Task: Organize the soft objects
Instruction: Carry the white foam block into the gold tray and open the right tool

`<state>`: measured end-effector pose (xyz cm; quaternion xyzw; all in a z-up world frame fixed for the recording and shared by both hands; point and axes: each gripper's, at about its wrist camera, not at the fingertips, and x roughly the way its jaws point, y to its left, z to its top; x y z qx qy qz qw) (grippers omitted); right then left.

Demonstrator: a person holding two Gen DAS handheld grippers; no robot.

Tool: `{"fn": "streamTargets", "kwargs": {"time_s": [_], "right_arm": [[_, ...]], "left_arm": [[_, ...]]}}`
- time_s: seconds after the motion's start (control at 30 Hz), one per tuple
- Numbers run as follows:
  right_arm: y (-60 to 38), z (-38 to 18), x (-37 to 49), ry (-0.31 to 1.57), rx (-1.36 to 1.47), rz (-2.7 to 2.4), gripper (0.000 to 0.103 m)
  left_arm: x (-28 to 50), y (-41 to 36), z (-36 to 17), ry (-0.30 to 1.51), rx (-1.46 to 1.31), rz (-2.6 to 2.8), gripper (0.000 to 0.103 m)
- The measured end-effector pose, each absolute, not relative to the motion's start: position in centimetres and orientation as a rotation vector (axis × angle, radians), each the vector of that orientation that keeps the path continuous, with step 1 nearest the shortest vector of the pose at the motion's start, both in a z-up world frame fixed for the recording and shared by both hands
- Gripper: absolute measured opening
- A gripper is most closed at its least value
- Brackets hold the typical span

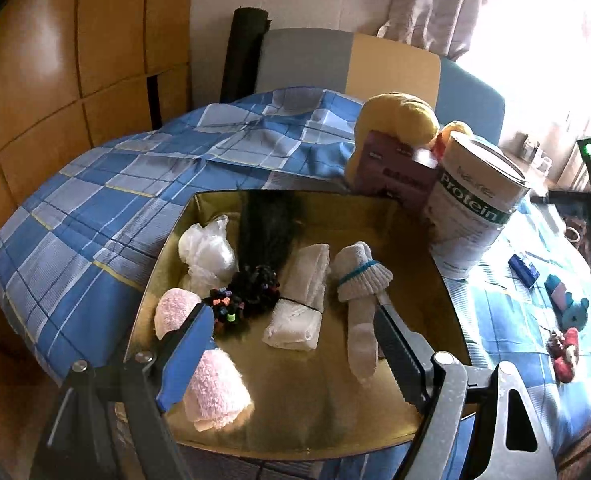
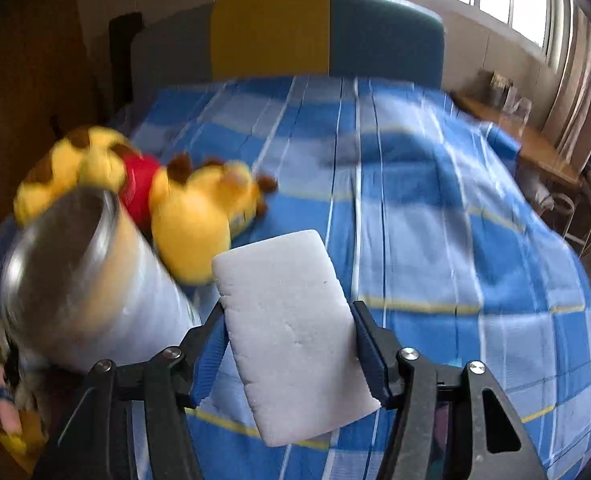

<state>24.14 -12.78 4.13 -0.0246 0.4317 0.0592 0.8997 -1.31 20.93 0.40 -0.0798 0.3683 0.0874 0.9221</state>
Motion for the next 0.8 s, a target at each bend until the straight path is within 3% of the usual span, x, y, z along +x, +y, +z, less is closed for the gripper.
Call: {"fn": "streamTargets", "kwargs": {"time_s": [0.47, 0.8], "right_arm": [[0.4, 13.4, 23.5, 0.666, -0.182, 0.382, 0.06], [11.0, 11.3, 17.0, 0.68, -0.293, 0.698, 0.06]], "left_arm": [[-1.7, 20.6, 0.4, 0.761, -0.167, 0.162, 0.083], [-2.2, 21.3, 0.4, 0.755, -0.171, 0.171, 0.083]]}}
